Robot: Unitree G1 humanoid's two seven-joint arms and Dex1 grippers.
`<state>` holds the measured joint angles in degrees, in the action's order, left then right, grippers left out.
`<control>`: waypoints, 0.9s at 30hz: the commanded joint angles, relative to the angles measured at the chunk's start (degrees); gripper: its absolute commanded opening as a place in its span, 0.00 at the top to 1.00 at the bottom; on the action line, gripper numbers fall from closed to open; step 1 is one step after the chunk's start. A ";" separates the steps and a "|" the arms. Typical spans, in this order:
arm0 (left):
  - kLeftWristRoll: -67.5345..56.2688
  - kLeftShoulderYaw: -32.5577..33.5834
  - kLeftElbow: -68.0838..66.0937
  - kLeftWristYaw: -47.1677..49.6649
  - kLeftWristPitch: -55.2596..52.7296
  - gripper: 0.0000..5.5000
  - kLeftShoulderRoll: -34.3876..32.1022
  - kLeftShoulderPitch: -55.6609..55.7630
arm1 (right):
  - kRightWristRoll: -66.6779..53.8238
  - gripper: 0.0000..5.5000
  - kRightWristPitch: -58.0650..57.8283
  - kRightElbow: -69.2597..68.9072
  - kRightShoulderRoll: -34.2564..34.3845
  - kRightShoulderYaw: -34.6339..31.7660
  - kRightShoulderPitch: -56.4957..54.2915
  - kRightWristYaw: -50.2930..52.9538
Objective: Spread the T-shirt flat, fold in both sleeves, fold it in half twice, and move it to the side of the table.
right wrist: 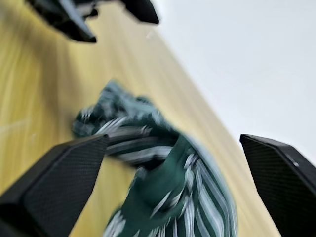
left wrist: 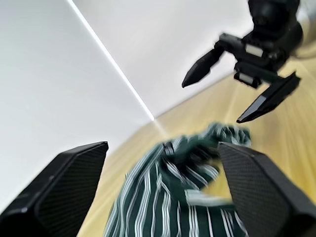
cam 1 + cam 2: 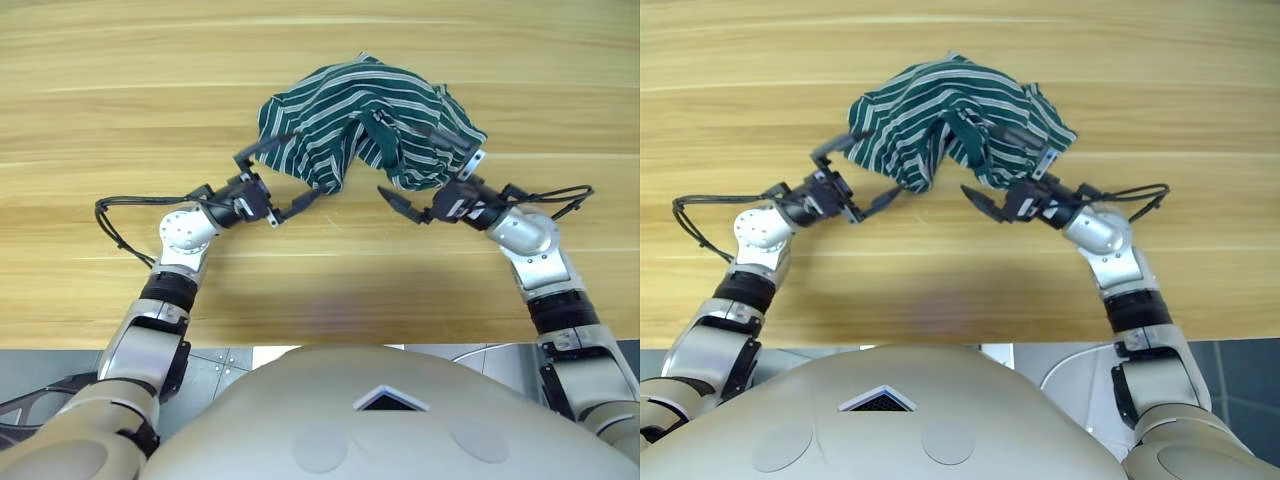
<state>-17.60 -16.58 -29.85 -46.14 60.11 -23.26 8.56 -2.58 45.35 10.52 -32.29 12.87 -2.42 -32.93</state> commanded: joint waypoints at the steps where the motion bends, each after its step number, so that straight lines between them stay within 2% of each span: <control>1: -9.23 0.23 5.96 -6.45 -4.23 0.25 -1.23 -2.03 | -7.04 0.11 0.44 -3.57 -1.45 -0.33 1.58 -4.38; 9: -10.60 4.06 5.30 -10.71 -6.40 0.25 0.99 -1.70 | -4.81 0.11 -0.58 -0.99 -0.07 -1.33 0.66 -5.27; 17: -5.92 7.52 1.47 -9.55 -5.60 0.25 3.48 0.50 | -1.26 0.11 -2.98 2.34 1.56 -4.09 -1.98 -1.85; 27: -4.16 6.39 2.01 -12.03 -6.17 0.25 4.47 -0.26 | 1.01 0.11 -2.02 1.95 1.37 -3.01 -0.55 -3.25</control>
<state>-22.68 -10.14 -28.22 -57.38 54.53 -18.79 8.46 -2.33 42.97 12.43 -30.63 9.78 -3.08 -35.82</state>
